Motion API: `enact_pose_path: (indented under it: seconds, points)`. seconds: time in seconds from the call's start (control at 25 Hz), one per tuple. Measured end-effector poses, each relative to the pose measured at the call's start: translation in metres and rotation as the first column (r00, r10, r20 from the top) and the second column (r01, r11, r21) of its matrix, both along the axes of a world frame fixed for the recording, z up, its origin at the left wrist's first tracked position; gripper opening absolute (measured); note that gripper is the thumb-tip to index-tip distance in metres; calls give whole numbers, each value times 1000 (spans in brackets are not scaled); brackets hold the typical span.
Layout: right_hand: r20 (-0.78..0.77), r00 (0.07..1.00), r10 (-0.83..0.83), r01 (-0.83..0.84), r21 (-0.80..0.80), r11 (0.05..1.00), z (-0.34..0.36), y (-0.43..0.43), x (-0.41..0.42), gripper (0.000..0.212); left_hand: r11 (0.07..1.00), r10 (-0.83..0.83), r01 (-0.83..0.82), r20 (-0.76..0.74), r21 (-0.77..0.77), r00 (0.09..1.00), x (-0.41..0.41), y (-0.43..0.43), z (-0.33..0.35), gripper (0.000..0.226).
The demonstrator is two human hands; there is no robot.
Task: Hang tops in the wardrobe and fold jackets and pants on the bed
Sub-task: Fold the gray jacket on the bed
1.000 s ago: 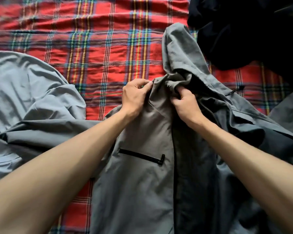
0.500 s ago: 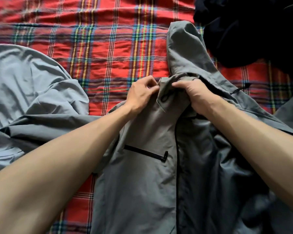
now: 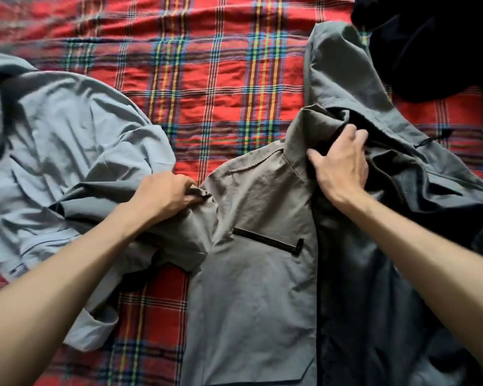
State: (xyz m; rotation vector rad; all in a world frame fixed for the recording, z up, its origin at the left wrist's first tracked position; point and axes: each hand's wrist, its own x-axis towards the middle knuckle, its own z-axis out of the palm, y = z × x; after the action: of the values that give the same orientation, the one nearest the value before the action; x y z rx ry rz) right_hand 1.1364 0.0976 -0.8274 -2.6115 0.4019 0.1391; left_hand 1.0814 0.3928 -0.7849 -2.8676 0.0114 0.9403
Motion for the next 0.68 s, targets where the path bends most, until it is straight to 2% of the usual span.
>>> enact_pose_path:
  seconds: [0.04,0.12,0.24,0.36,0.4,0.44,0.52,0.56,0.6,0.68]
  points:
    - [58,998,5,-7,35,999,-6,4,-11,60,997,64,-60,82,-56,995,-3,4,5,42]
    - [63,996,66,-67,23,997,-25,6,-23,64,978,197,-162,315,-135,928,-14,12,17,39]
    - [5,992,124,-124,4,992,-39,1,-21,67,981,162,-61,594,-187,788,-37,28,26,34]
    - [-1,998,65,-65,95,993,-41,-1,-14,62,882,335,16,649,-471,683,-62,31,32,20]
    - [-18,998,59,-57,105,993,-40,0,-13,61,866,383,-8,652,-500,655,-71,30,33,20]
    - [-37,997,70,-66,84,994,-39,1,-12,60,881,398,-68,658,-467,639,-77,29,33,20]
    - [-62,995,79,-77,37,996,-38,2,-12,59,942,335,-205,677,-267,655,-82,31,30,19]
    - [-39,997,59,-56,60,997,-38,4,-13,57,959,279,-224,687,-171,671,-81,30,28,23]
    - [-1,1000,10,-10,125,992,-38,6,-13,54,975,219,-174,701,-136,679,-79,25,24,31]
    - [21,984,-177,160,330,930,-33,7,-7,49,983,70,75,726,-165,684,-84,-2,7,41]
